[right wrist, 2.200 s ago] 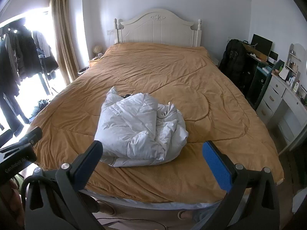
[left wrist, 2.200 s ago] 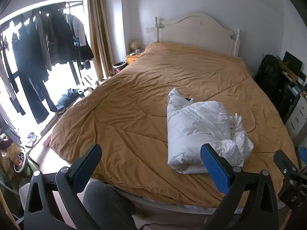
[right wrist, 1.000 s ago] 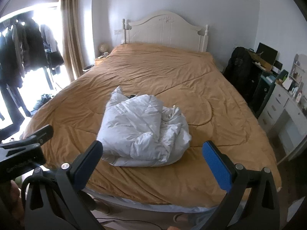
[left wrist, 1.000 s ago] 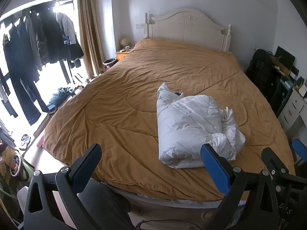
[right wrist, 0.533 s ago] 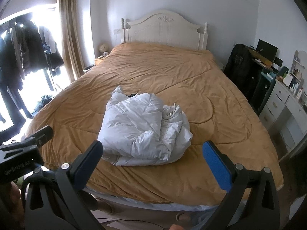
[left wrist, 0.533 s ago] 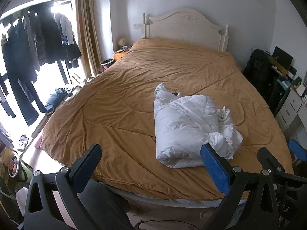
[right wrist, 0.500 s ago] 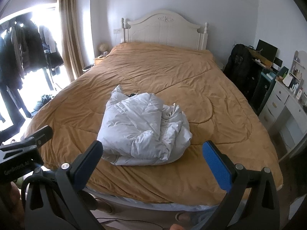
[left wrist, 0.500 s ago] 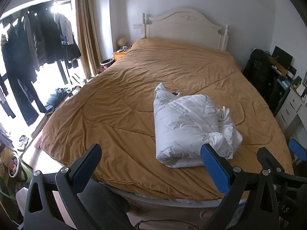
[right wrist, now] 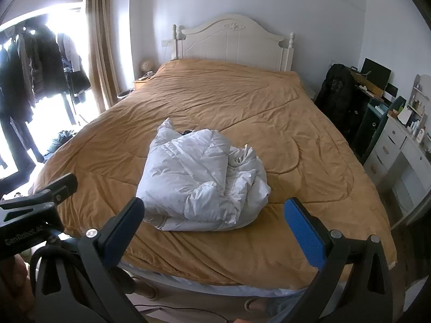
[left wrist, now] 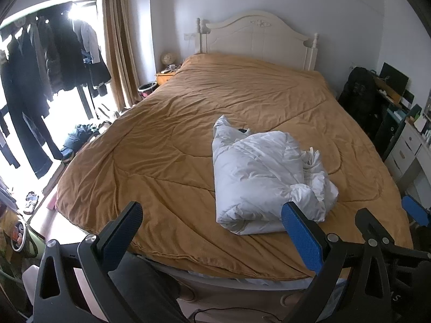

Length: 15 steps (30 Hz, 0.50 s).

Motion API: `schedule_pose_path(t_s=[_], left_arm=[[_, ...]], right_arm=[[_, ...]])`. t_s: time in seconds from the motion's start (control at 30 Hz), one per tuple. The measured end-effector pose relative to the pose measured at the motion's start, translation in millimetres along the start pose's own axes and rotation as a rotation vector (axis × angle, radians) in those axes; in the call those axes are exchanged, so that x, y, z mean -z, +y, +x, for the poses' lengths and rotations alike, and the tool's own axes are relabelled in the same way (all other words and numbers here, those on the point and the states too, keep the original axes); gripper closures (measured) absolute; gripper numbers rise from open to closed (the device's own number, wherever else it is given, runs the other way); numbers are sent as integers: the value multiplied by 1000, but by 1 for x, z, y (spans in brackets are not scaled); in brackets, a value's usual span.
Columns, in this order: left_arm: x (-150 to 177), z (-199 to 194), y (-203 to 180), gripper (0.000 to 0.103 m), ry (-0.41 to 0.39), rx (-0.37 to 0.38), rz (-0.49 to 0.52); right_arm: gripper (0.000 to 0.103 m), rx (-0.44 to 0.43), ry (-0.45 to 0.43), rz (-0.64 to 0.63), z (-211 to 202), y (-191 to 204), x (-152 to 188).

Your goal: Fold large clothes

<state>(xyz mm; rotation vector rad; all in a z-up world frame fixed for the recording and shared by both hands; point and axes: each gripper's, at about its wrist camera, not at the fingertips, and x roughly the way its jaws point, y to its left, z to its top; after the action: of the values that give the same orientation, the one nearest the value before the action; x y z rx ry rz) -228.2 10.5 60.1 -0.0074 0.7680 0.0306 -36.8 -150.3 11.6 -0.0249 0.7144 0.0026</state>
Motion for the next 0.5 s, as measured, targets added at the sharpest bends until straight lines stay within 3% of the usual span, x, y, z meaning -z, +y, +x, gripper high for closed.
schedule_pose_path(t_s=[0.3,0.5], left_arm=[[0,1,-1,0,3,8,9],[0,3,-1,0,10,11,11]], right_arm=[[0,35,4,-2,0,1,2],[0,14,9,12,1,1,3]])
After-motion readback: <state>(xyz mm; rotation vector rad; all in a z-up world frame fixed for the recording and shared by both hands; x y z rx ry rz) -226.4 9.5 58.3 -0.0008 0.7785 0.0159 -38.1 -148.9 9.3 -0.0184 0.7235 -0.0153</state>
